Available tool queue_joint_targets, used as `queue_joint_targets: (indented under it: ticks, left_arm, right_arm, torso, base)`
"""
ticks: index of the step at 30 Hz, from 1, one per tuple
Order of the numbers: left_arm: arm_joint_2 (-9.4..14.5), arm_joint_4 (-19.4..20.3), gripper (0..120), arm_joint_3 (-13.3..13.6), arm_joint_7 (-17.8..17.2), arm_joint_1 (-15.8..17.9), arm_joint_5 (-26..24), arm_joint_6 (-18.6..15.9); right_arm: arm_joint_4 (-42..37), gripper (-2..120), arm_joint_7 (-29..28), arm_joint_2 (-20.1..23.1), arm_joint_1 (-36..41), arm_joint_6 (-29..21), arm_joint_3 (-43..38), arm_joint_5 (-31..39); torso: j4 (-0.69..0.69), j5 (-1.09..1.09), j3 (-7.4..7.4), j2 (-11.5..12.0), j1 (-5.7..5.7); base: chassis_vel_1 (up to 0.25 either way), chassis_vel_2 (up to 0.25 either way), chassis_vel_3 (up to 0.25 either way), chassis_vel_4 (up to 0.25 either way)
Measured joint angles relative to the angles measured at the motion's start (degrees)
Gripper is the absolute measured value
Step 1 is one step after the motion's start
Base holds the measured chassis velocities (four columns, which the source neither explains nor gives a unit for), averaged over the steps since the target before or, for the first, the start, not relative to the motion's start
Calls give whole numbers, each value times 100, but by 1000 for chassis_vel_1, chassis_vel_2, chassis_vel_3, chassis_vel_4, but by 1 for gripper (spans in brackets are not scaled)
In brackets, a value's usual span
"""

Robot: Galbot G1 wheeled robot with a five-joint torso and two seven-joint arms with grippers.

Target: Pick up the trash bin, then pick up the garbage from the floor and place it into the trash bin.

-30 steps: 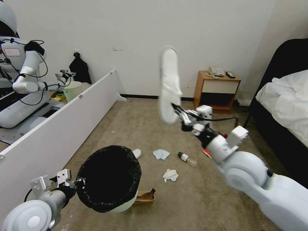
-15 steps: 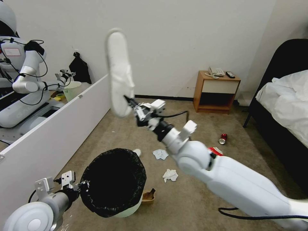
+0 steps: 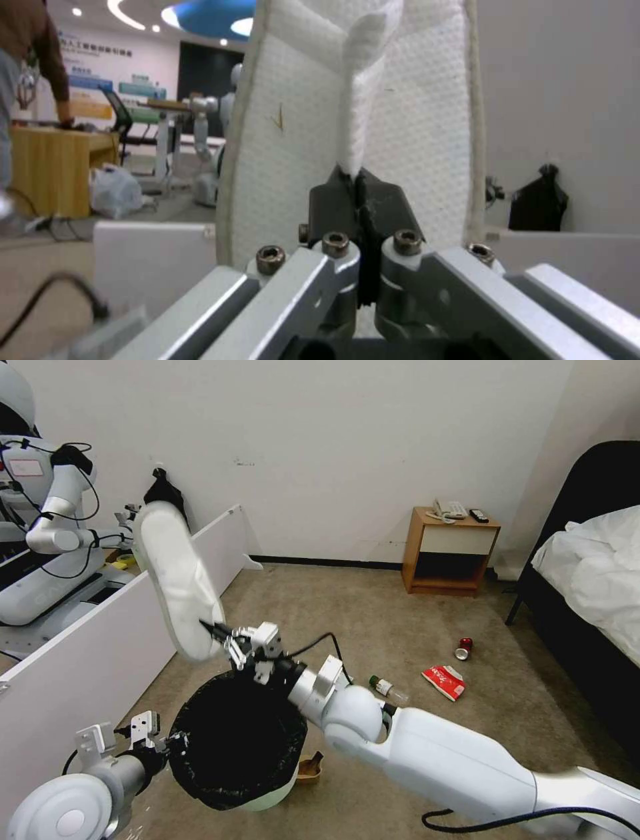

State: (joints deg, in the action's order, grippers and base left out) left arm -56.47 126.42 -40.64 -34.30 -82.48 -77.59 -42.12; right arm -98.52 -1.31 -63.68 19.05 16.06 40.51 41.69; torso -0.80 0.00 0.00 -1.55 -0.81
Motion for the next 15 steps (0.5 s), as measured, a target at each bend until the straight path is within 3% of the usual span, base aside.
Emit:
queue_joint_targets:
  ticks: [15]
  left_arm:
    - [121, 22, 1, -73, -60, 36, -113, -1]
  right_arm:
    - [148, 0, 134, 374, 516, 98, 113, -420]
  torso:
    - [0, 0, 0, -1, 0]
  base:
    - [0, 0, 0, 0]
